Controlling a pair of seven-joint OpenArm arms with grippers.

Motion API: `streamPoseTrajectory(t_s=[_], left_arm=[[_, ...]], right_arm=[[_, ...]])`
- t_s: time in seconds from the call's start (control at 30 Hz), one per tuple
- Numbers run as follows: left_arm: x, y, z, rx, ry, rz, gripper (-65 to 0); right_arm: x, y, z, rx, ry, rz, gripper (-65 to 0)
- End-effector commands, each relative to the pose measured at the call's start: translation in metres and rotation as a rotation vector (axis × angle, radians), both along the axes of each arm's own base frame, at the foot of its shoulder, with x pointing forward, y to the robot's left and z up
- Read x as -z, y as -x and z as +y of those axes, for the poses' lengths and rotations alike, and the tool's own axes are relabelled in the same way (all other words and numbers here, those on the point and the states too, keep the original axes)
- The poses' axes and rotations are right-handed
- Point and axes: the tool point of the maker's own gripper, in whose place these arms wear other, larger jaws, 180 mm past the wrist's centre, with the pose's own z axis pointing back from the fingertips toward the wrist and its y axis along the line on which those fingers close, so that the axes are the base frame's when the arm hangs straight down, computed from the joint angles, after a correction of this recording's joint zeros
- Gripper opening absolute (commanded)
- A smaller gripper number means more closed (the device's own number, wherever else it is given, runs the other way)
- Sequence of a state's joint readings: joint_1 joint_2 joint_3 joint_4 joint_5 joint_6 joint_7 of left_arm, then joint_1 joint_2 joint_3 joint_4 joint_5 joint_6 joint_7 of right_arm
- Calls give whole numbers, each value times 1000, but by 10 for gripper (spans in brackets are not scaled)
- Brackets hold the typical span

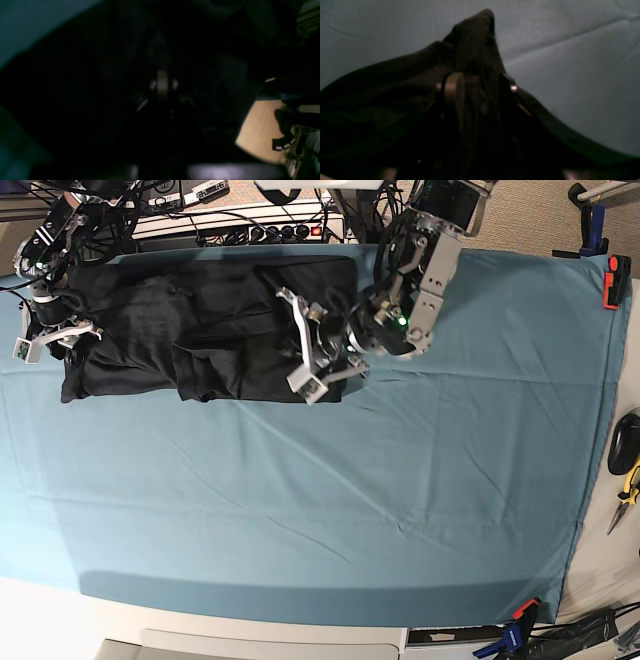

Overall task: Fold the T-shirt properly
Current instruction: 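Lay the hem end onto the folded shirt beside the right gripper, then press and smooth the folded hem end with the left gripper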

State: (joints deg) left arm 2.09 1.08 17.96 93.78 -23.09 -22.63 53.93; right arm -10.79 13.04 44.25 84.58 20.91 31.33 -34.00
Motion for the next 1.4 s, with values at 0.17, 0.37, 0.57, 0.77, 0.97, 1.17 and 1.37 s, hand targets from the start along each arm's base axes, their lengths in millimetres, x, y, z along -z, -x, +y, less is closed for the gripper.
streamPoseTrajectory(t_s=[0.17, 0.37, 0.57, 0.77, 0.97, 1.17, 1.37], left_arm=[[-21, 15, -37, 77, 69, -35, -650], [-37, 41, -70, 171, 150, -20, -650], [-52, 41, -80, 204, 208, -32, -650], [-34, -4, -47, 54, 40, -99, -650], [-22, -24, -19, -13, -46, -125, -650], [-22, -29, -17, -64, -31, -156, -650], [-25, -37, -16, -93, -39, -179, -650]], right_arm=[[-18, -8, -7, -4, 29, -53, -416], [-18, -8, -7, -4, 29, -55, -416], [-18, -8, -7, -4, 29, -53, -416], [-18, -8, -7, -4, 29, -54, -416], [-18, -8, -7, -4, 29, -54, -416], [-18, -8, -7, -4, 29, -54, -416], [-18, -8, -7, -4, 29, -55, -416]])
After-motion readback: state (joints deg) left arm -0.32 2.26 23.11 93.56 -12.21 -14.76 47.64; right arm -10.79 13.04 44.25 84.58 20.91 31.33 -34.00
